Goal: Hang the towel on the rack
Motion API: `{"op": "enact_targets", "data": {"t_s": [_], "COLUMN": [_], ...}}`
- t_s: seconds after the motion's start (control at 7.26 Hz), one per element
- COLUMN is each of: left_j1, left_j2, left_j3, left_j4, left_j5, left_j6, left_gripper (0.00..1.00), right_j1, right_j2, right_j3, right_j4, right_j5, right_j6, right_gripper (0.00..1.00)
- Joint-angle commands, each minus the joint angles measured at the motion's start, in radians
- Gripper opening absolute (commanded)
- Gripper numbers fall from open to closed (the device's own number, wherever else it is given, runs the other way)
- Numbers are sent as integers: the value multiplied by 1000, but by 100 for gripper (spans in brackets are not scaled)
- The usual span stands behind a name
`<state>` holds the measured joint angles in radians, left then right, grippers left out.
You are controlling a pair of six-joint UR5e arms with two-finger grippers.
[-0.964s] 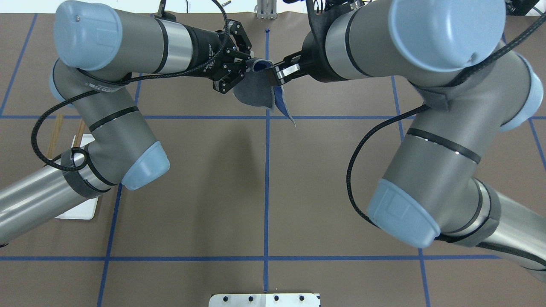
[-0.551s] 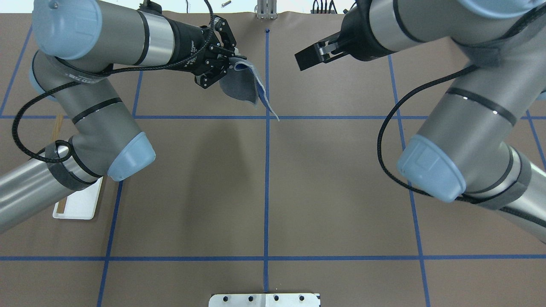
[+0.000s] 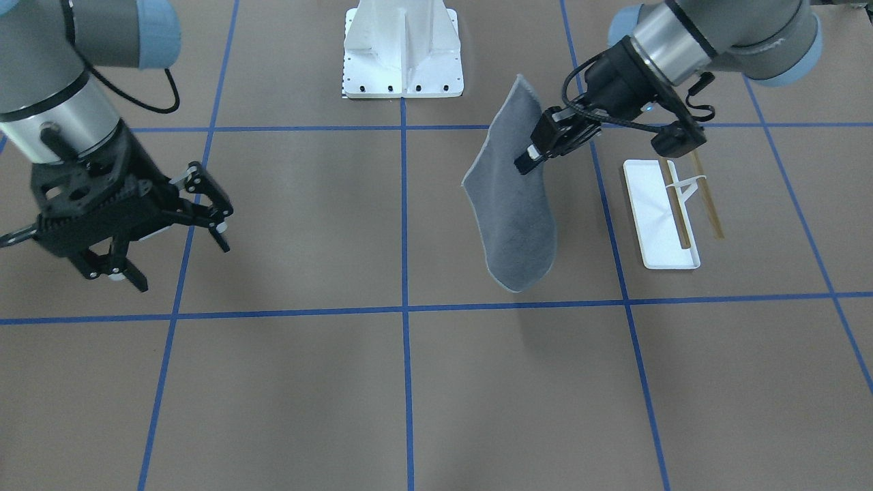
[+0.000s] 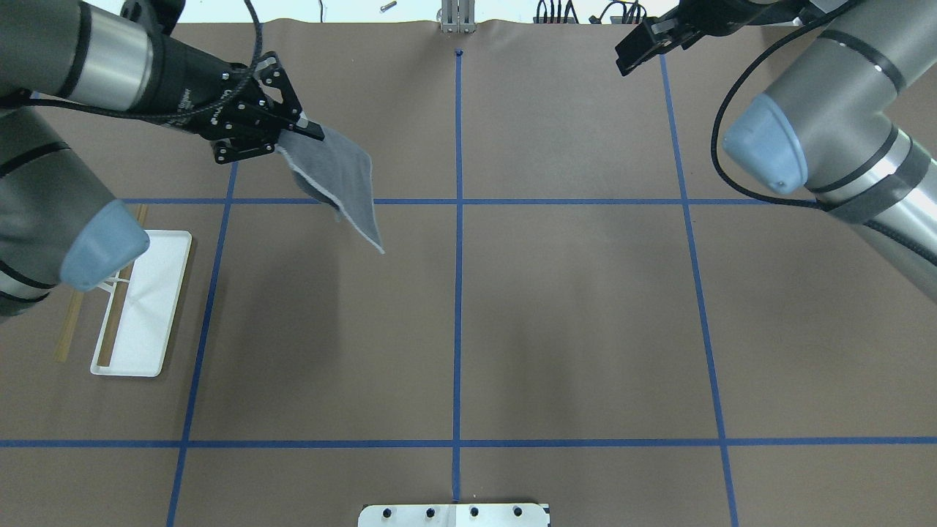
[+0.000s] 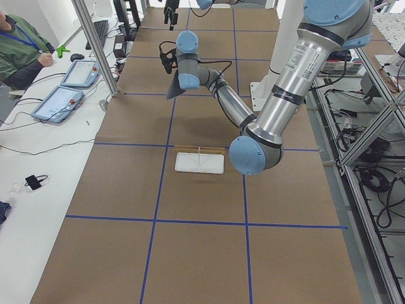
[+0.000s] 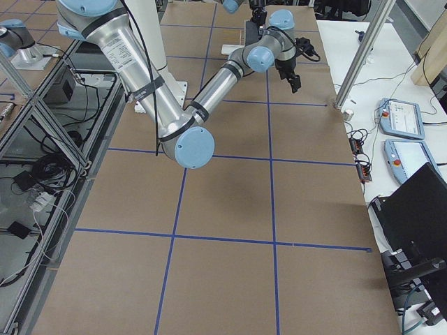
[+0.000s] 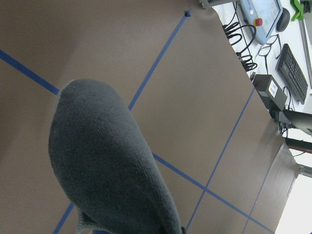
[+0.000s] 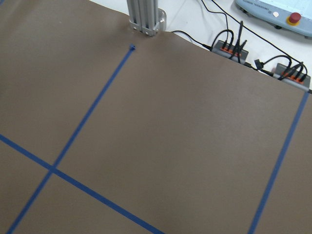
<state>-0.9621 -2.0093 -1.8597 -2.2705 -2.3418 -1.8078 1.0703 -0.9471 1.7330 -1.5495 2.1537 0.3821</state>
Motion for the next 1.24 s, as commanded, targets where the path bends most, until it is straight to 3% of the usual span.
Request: {"op": "enact_targets", "data": {"t_s": [0.0,0.14,0.28,0.55,0.83,1.1], "left_j1": [-90,-116,-160,-187,-188,-193], "left_j2": [127,176,219,350,463,492], "left_j3": [-21,-19,-16,-9,7,46], "left_j4": [-3,-6,-6,-6,-7,-12], "left_j5": [-117,-155,-195,-205,-192,-192], "left_j6": [282,386,501,742,914,998], "left_gripper": [0,0,0,0,0,0], "right_j1": [101,155,190,264,283,352], "right_j2": [-54,-97,-161,-246,-312,-321], "right_j3": [-134,-176,-181,-210,-227,-309], "right_j4": [2,-1,-14,-29,-34,-23], "right_j5": [63,128,132,83,-20,35], "right_j6": [-167,-184,-246,-447,-634,-705], "right_gripper": [100,100,100,100,100,100]}}
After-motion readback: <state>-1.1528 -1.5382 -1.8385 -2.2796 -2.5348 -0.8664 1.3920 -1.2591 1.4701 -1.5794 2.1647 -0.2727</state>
